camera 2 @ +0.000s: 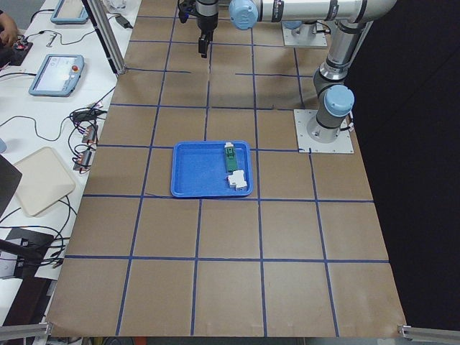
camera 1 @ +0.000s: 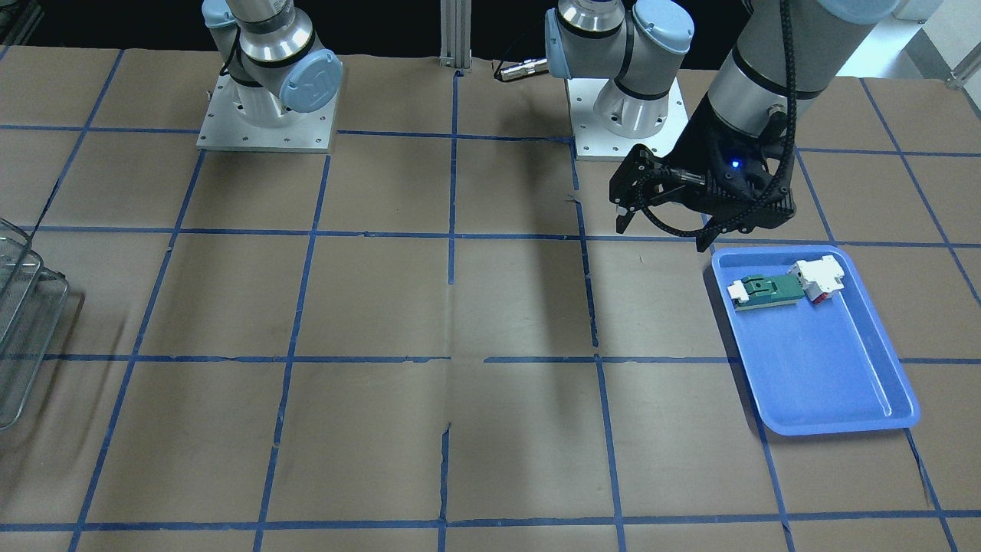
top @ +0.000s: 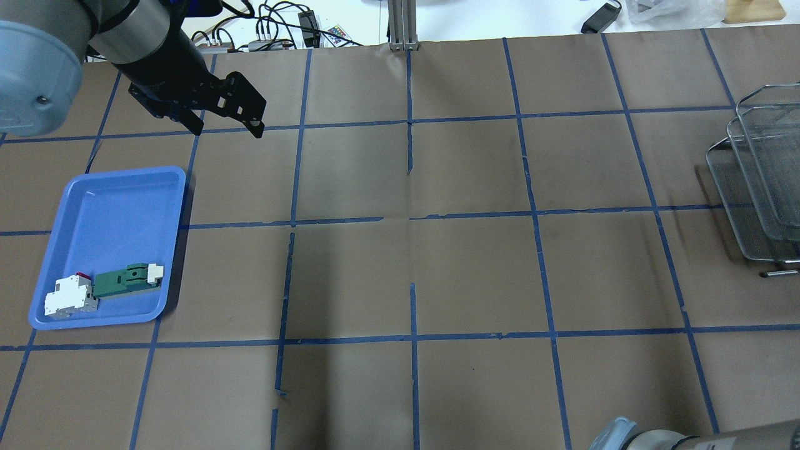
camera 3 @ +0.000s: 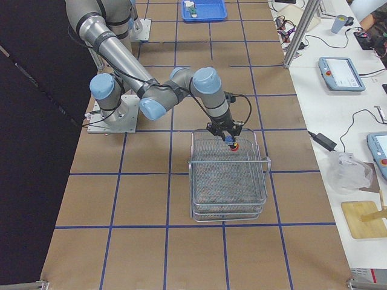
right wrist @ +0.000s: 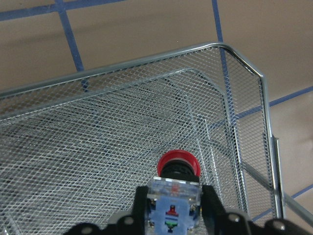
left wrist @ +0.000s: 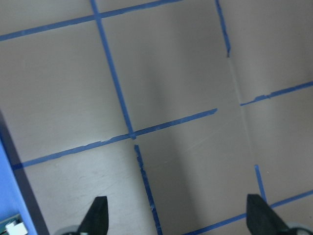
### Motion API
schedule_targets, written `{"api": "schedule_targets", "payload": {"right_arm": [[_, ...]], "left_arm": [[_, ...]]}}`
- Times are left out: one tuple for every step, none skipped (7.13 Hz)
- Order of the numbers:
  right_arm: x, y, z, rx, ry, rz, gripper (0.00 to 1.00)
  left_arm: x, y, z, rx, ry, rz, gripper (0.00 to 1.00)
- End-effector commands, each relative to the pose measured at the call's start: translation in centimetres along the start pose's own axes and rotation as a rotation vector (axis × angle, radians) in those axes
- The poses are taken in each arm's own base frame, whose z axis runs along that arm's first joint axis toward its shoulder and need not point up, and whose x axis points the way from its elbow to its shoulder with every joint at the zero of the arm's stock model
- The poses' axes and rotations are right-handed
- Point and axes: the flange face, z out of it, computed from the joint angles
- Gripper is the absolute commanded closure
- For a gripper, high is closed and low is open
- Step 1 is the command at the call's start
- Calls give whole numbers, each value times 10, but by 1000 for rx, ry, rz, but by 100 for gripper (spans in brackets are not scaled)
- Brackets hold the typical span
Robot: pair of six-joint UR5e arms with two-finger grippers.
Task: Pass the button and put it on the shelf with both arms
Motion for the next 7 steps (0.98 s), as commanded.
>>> {"api": "schedule_targets", "payload": {"right_arm": [[-2,1,3,4,-12,15,23],[-3,0,3,6,-17,18,12],[-6,5,5,5,-25,28,8],[-11,19,5,1,-28,51,7],[-17,29,5,6,-50,74,7],[-18,24,-7,25,-85,90,7],[-23,14,-28,31,-102,158,4]], "left_arm": [[-2,4,-6,16,-11,-26,0],[-4,3,-5,22,-13,-25,0],[-5,4,-7,22,-22,-27,0],[-9,5,-7,16,-78,-27,0],[-13,5,-8,12,-100,-32,0],[-14,3,-8,21,-102,-33,0],[-14,3,-8,27,-103,-33,0]]}}
